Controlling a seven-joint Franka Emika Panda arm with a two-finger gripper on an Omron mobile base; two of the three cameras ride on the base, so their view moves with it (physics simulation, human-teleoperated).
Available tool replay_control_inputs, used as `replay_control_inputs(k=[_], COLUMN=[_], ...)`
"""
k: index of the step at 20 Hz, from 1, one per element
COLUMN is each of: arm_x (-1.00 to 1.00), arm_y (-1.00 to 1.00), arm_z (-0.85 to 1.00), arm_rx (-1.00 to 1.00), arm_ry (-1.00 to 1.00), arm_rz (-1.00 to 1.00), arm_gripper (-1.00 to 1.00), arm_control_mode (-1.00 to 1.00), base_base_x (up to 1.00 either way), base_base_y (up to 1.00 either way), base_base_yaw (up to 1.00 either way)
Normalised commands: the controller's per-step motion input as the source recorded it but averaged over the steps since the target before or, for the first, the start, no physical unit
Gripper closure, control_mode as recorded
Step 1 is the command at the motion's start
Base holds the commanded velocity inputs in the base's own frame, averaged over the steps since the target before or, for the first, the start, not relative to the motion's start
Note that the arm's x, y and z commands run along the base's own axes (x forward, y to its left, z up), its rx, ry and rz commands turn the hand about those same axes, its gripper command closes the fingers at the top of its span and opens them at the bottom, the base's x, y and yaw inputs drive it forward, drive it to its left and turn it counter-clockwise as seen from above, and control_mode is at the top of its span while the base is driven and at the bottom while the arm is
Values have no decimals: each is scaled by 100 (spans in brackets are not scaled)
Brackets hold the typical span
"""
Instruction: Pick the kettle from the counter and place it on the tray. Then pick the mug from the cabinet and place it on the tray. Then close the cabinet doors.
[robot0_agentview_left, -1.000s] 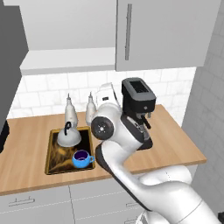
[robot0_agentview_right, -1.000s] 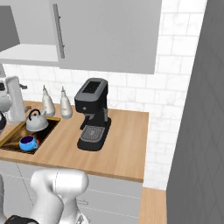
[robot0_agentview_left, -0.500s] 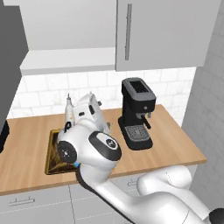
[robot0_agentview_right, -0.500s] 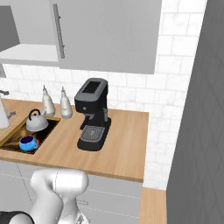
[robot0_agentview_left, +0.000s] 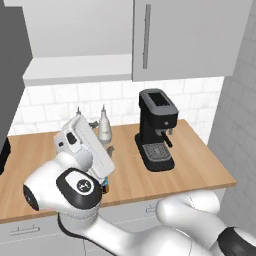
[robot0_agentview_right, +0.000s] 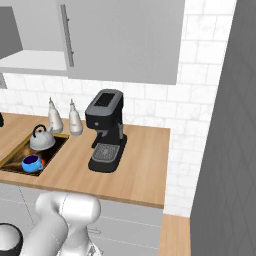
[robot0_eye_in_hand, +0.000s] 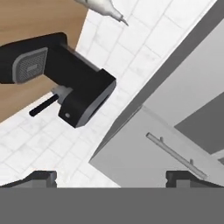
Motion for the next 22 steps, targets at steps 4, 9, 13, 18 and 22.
replay_control_inputs(k=[4,9,13,18,22], arm_x=[-35,-24,-18,-20,-24], arm_y=[51,47,44,38,29], arm_z=[19,6,0,0,0], arm_rx=[-20,-18,-14,-12,-10], arm_ry=[-5,-3,-5,-7,-8], arm_rz=[-15,-12,-10,-10,-10], arm_gripper=[-100,-100,-100,-100,-100], arm_control_mode=[-100,-100,-100,-100,-100], base_base_x=[0,0,0,0,0], base_base_y=[0,0,0,0,0], base_base_yaw=[0,0,0,0,0])
